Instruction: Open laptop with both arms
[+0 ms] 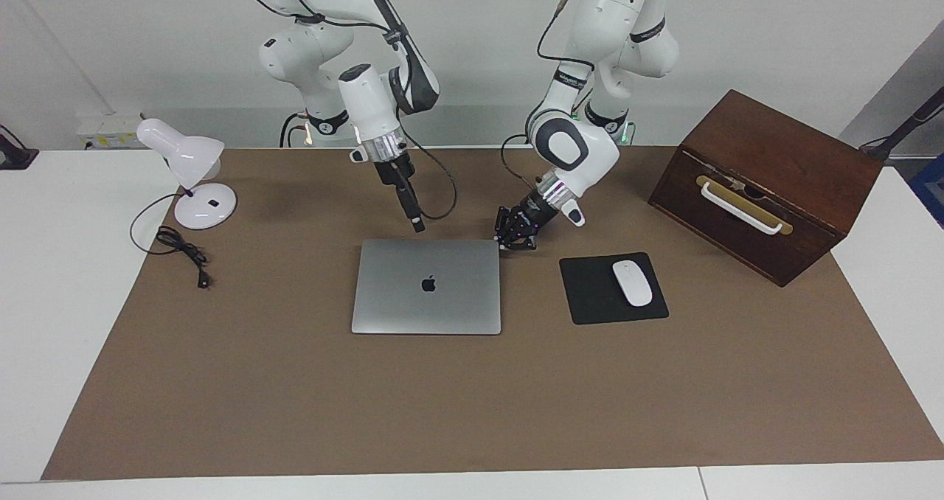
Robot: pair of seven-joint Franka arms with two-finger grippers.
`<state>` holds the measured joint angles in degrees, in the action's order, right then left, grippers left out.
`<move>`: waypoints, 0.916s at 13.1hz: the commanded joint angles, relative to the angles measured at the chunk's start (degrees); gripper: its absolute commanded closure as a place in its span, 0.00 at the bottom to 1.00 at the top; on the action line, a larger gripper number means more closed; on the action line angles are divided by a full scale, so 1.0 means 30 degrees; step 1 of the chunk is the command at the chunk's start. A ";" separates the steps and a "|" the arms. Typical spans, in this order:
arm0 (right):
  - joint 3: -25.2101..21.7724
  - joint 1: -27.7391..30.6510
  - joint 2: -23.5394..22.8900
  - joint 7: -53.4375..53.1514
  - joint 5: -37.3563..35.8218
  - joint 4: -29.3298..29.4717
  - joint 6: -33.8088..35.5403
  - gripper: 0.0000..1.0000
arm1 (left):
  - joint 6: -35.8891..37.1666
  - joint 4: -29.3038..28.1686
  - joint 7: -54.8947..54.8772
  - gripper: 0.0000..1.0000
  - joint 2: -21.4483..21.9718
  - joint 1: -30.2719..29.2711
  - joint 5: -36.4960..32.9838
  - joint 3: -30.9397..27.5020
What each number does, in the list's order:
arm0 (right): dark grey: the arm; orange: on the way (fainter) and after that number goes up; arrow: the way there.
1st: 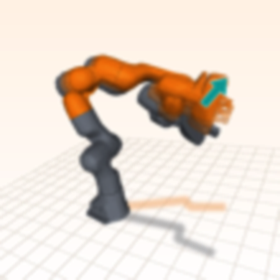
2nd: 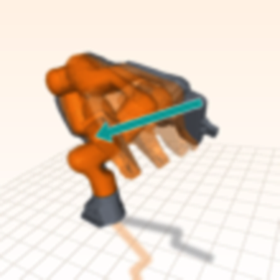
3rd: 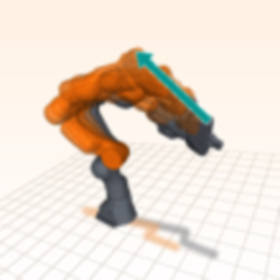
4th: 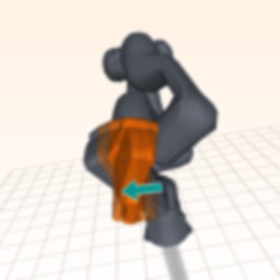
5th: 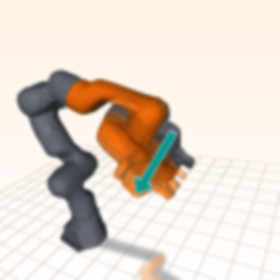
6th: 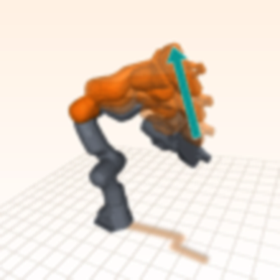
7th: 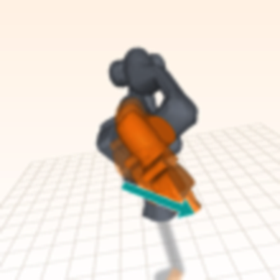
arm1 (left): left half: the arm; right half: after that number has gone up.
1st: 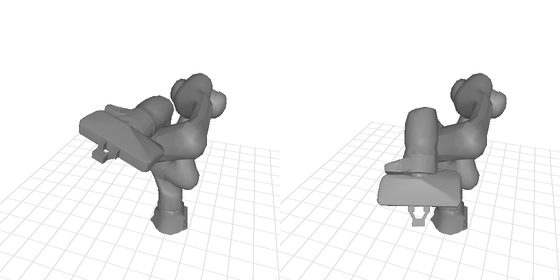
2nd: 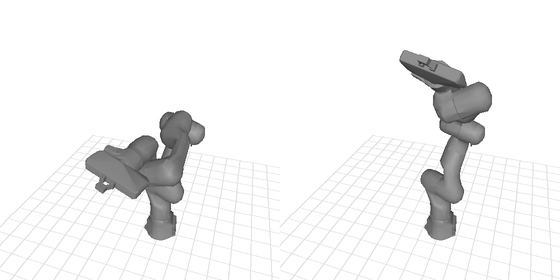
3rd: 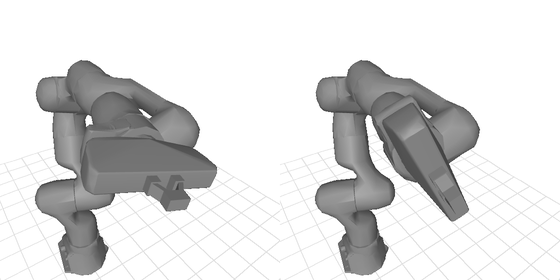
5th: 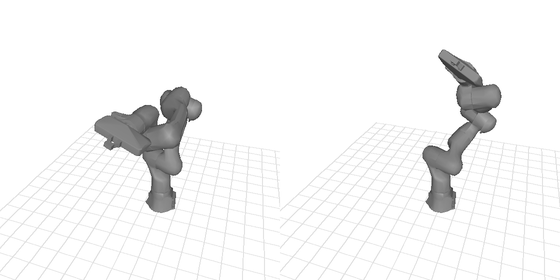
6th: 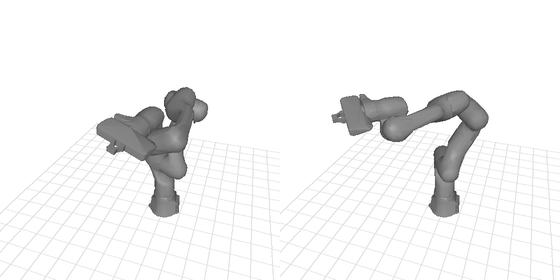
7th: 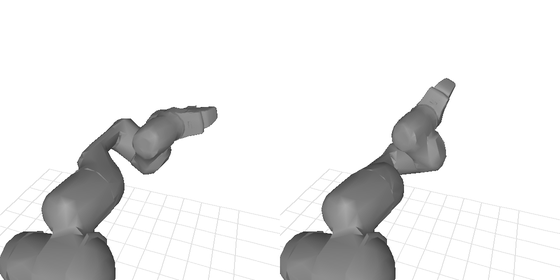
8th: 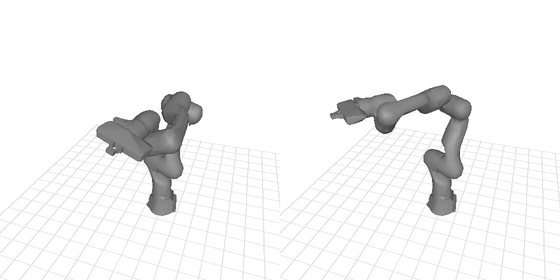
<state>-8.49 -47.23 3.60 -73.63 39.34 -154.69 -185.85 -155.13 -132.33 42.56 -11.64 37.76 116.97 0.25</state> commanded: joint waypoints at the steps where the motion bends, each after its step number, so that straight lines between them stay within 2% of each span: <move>1: 0.0075 -0.0369 -0.0844 0.0522 0.0627 -0.0029 -0.1325 0.00 | 0.0324 0.0164 -0.0887 1.00 -0.1130 -0.0430 0.0442 -0.0055; 3: 0.0104 -0.0370 -0.1403 0.0522 0.0598 0.0088 -0.1624 0.00 | 0.0587 0.0135 -0.0887 1.00 -0.1189 -0.0692 0.0530 -0.0055; 12: -0.0013 -0.0311 -0.1991 0.1282 0.0627 0.1142 -0.1653 0.00 | 0.0588 0.0135 -0.0916 1.00 -0.1218 -0.0723 0.0559 -0.0055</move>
<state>-8.50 -48.08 -0.98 -72.49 39.34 -152.74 -189.71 -153.17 -132.71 42.56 -11.70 36.87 117.20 0.27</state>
